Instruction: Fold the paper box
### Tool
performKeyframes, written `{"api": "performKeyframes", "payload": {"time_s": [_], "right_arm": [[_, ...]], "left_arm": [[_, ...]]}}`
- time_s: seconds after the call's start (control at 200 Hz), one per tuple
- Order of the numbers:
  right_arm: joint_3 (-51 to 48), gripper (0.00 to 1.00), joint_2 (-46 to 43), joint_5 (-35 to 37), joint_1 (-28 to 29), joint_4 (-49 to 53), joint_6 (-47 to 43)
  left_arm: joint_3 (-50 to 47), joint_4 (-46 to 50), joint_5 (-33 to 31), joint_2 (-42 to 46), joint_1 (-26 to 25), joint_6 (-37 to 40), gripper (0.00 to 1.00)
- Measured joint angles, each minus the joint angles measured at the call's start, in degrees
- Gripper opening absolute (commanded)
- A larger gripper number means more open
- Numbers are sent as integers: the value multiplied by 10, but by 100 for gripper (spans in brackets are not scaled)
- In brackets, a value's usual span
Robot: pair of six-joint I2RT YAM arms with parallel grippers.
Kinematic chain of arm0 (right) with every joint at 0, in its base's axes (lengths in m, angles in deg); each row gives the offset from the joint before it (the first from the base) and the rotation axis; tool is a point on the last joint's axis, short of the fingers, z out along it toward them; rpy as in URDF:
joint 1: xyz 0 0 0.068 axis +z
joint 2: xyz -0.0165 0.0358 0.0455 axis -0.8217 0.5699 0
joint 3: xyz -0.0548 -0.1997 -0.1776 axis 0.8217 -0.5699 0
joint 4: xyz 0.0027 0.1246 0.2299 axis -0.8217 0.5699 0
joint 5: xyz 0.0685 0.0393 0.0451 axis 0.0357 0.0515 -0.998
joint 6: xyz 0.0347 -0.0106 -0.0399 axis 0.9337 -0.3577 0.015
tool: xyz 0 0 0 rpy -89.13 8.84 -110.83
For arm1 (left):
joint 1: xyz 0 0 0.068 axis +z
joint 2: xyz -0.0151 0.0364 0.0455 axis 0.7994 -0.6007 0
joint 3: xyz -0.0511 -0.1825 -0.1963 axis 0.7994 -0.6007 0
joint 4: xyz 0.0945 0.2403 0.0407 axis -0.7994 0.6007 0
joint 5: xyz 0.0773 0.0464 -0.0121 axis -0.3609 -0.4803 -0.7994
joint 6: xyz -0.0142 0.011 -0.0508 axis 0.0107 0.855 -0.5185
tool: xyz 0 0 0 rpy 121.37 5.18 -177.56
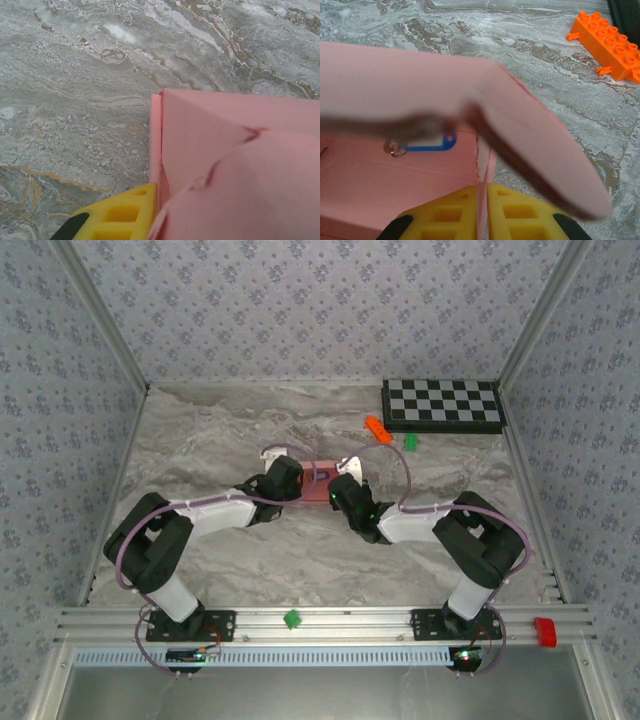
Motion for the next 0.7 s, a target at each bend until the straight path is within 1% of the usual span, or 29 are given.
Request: {"api": "performKeyframes", "payload": {"time_s": [0.17, 0.255, 0.455, 0.6, 0.7], "right_arm": [[-2, 14, 0, 5, 2, 5, 2], [-5, 16, -3, 7, 2, 8, 2], [-10, 21, -16, 14, 2, 13, 4], [-12, 24, -29, 20, 2, 17, 4], [-20, 27, -39, 24, 2, 21, 4]], "left_arm": [[-9, 0, 0, 8, 0, -4, 16], [-11, 0, 0, 11, 0, -4, 17], [-11, 1, -3, 21, 0, -4, 23], [-11, 1, -5, 32, 0, -3, 25], [-17, 0, -11, 41, -3, 1, 29]]}}
